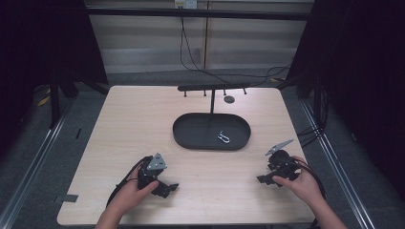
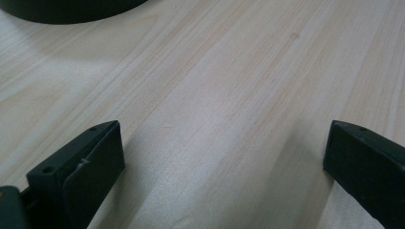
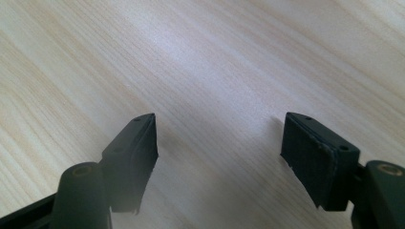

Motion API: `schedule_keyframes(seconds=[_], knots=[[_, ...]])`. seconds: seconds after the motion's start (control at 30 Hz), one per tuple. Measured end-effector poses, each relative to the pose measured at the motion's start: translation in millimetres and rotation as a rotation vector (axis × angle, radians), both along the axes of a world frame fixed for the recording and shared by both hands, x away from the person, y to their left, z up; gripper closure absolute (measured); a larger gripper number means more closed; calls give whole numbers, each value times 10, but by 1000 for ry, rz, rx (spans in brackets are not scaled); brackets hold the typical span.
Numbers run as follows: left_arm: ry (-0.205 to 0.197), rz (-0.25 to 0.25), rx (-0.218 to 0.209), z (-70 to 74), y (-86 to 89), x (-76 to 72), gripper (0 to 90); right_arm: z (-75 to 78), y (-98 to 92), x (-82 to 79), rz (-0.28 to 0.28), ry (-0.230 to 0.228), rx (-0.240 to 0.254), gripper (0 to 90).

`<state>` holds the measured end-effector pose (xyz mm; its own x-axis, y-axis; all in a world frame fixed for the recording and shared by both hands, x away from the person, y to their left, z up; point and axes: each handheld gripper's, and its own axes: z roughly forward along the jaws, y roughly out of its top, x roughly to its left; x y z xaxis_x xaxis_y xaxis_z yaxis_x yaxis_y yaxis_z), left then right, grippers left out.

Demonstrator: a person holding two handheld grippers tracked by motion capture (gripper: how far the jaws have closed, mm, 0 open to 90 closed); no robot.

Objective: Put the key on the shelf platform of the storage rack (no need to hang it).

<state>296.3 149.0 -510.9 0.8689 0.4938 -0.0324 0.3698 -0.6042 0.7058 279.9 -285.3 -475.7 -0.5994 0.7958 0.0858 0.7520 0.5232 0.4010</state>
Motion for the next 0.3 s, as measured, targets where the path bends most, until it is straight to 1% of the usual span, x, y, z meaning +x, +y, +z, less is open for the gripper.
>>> schedule_keyframes(seconds=[0.07, 0.13, 0.23, 0.3], knots=[[0, 0, 0, 0, 0, 0, 0, -5, -3, -12, 1, -6, -8, 281], [0, 0, 1, 0, 0, 0, 0, -20, -10, -15, 7, 1, -19, 281], [1, -1, -2, -1, 0, 1, 0, -24, -13, -15, -4, -2, -11, 281], [0, -1, 2, 1, 1, 0, 0, -20, -18, -8, 3, -12, -9, 281]])
